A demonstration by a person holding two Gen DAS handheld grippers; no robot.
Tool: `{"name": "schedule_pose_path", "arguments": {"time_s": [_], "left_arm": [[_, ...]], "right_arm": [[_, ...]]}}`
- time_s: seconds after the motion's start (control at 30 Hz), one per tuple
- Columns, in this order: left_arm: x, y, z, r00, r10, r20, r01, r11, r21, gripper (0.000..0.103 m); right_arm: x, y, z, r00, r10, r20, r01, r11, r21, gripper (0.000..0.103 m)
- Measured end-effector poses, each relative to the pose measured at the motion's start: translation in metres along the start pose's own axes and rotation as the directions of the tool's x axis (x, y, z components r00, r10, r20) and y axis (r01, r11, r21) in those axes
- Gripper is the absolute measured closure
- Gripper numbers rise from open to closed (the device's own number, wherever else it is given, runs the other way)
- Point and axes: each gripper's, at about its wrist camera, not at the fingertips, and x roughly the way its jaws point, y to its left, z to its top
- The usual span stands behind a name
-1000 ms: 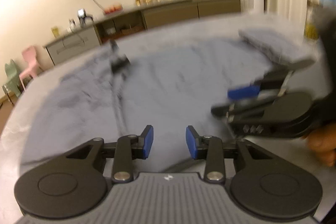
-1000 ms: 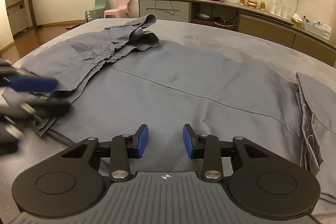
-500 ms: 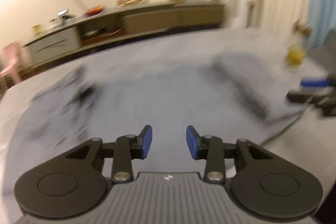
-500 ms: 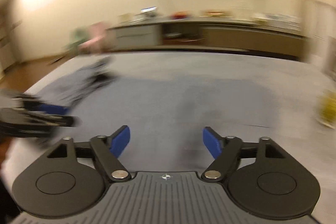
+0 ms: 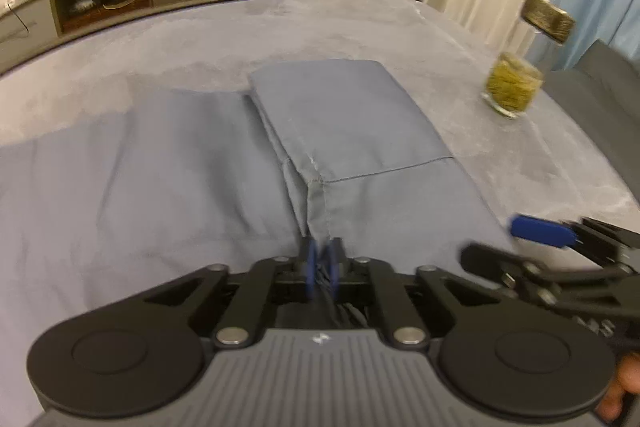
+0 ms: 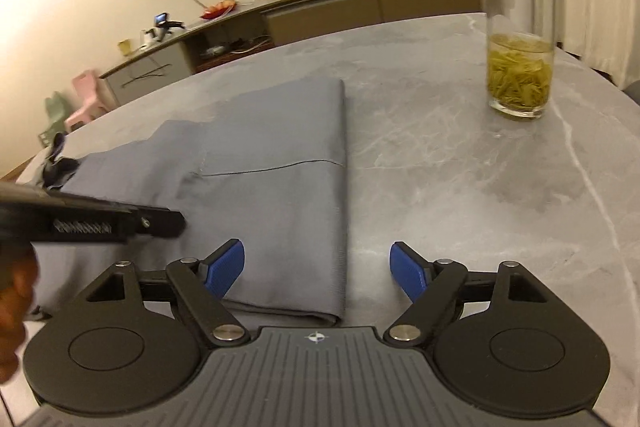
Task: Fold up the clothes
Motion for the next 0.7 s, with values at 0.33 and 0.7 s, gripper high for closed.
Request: {"name": "schedule_pose_path", "arguments": {"time_s": [0.33, 0.7], "left_arm": [[-0.022, -0.008, 0.011, 1.0, 0.024, 0.001, -0.024, 0.999, 0.046, 0.091], [-0.043, -0.034, 0.08, 0.998, 0.03, 0.056, -0.038, 0.988, 0.149, 0.017]], "right_arm": [[0.002, -0.004, -0.002, 0.999, 0.035, 0.0, -0.035, 0.999, -0.012, 0.024], [-0.019, 0.033, -0.006, 0.991, 0.017, 0.13, 0.013, 0.974, -0.226, 0.087]]}}
